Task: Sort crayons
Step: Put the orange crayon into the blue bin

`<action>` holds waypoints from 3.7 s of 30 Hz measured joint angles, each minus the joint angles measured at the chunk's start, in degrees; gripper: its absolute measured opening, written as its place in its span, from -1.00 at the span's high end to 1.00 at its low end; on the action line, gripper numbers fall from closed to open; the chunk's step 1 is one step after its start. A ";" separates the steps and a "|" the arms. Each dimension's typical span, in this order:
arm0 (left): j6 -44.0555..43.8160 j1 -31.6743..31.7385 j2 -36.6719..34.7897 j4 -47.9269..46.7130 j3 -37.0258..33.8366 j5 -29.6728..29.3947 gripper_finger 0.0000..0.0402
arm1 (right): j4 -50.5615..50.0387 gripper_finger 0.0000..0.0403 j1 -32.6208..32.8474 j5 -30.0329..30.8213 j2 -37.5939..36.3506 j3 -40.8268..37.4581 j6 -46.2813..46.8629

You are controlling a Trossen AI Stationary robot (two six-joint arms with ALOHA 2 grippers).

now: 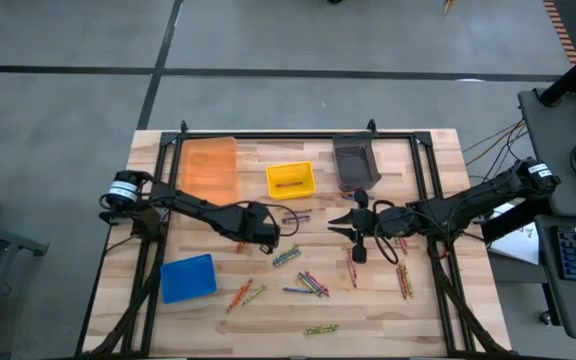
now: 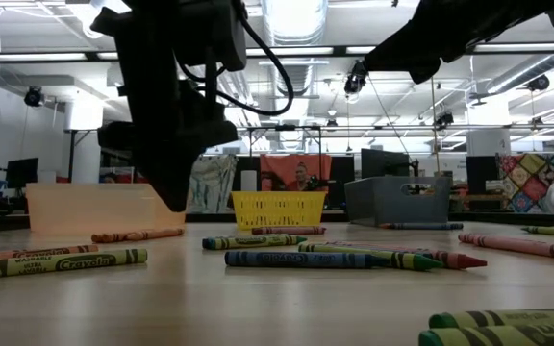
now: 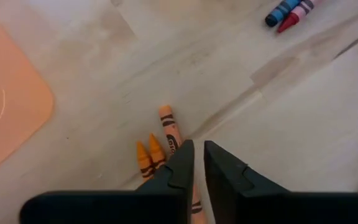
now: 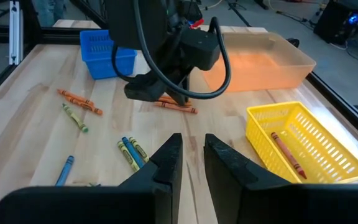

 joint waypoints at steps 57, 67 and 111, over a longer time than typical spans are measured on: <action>0.50 0.17 4.33 2.06 -0.20 -1.97 0.55 | 0.11 0.71 0.00 0.04 0.00 0.00 -0.41; 1.09 0.15 4.41 2.40 -0.20 -1.95 0.55 | 0.12 0.71 0.00 0.02 0.00 0.00 -0.41; 4.29 -0.02 3.54 -6.36 1.68 0.46 0.55 | 0.66 0.71 0.00 1.47 0.00 0.00 -1.13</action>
